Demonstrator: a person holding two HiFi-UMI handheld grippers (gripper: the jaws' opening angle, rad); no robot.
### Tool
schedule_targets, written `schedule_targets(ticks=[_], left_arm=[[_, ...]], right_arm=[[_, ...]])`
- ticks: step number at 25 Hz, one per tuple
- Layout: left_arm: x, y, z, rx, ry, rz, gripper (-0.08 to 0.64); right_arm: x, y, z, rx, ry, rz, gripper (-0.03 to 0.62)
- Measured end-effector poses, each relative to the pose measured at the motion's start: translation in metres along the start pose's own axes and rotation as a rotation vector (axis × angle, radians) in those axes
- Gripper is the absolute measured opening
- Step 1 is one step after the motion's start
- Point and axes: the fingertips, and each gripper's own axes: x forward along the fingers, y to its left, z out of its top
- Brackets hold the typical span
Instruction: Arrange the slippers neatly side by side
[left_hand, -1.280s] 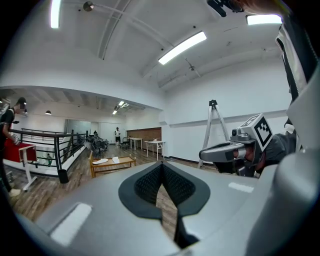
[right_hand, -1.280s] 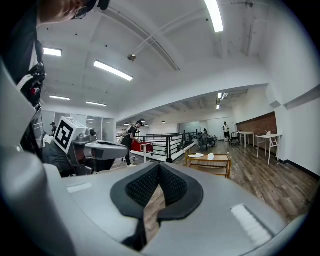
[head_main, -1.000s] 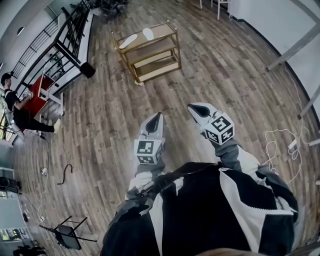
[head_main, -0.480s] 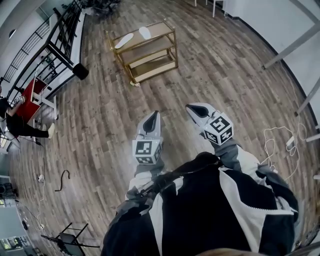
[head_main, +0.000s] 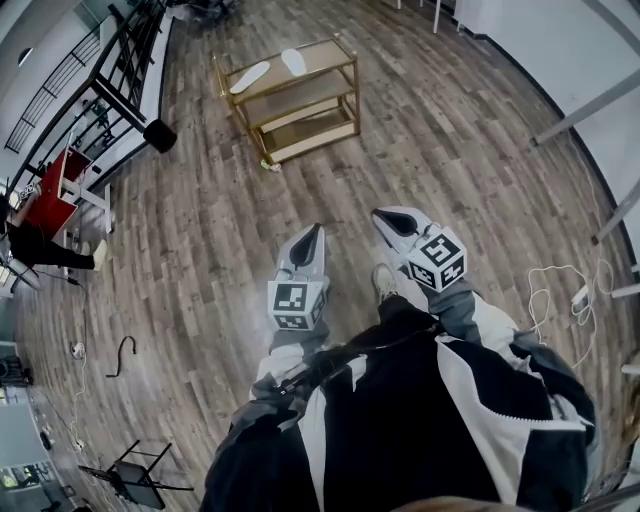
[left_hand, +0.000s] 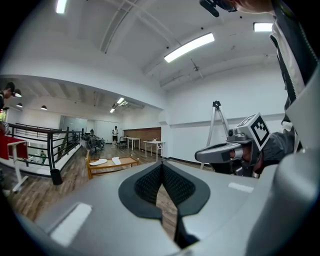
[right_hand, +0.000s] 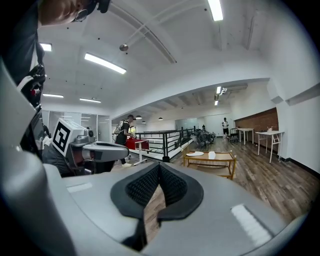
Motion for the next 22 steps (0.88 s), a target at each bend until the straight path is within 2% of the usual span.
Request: schedule_targets(ticks=[10, 17, 22], left_arm=[[0.09, 0.058, 0.023, 0.008, 0.026, 0.09, 0.014], [0.167, 0.075, 0.036, 0.015, 0.022, 0.115, 0.014], [0.203, 0.081, 0.04, 0.011, 0.02, 0.131, 0.014]], right_arm=[[0.083, -0.082, 0.034, -0.015, -0.025, 0.108, 0.005], [0.113, -0.157, 0.05, -0.021, -0.037, 0.136, 0.006], [0.126, -0.192, 0.054, -0.02, -0.037, 0.149, 0.006]])
